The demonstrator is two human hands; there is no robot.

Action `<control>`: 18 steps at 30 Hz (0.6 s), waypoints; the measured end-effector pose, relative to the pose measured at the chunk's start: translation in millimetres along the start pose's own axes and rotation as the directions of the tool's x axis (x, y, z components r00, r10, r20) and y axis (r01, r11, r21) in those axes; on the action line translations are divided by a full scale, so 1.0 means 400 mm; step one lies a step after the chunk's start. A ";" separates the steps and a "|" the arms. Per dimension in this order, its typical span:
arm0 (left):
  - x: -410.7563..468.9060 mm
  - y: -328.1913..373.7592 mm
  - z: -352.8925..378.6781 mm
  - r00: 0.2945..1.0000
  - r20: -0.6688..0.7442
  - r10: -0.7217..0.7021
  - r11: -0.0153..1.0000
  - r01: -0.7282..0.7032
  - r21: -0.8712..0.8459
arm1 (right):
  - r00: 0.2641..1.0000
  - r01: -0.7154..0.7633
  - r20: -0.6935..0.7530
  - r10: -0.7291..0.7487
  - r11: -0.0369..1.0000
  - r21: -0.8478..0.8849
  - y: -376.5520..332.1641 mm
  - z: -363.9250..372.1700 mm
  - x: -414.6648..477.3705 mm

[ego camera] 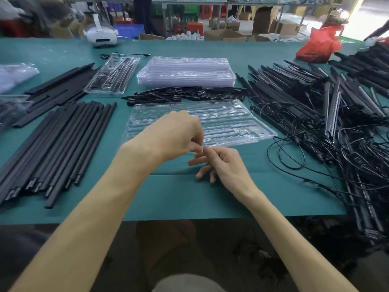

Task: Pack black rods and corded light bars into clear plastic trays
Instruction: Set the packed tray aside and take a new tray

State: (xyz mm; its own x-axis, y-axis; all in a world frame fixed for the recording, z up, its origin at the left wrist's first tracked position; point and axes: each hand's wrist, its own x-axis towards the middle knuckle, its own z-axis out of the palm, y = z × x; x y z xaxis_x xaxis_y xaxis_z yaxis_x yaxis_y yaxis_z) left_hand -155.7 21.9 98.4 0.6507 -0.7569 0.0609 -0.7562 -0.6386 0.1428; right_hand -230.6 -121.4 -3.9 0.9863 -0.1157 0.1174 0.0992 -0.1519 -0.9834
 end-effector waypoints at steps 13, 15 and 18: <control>0.022 -0.013 0.011 1.000 -0.004 -0.029 0.994 0.028 -0.108 | 1.000 -0.025 0.007 0.025 0.999 0.032 0.000 0.001 -0.004; 0.028 -0.017 0.011 0.999 0.019 -0.041 0.990 0.044 -0.137 | 1.000 -0.028 0.009 0.028 0.999 0.019 0.000 0.000 -0.004; 0.033 -0.020 0.009 0.998 0.042 -0.047 0.986 0.053 -0.157 | 0.999 -0.032 0.009 0.031 0.999 0.009 -0.001 -0.001 -0.005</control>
State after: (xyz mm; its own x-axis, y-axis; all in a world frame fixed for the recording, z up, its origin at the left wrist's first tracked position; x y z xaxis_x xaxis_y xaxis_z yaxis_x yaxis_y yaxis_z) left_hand -141.5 16.5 94.4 0.6823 -0.7309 0.0128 -0.7001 -0.6483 0.2995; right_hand -232.5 -121.5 -3.9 0.9901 -0.1118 0.0852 0.0693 -0.1393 -0.9878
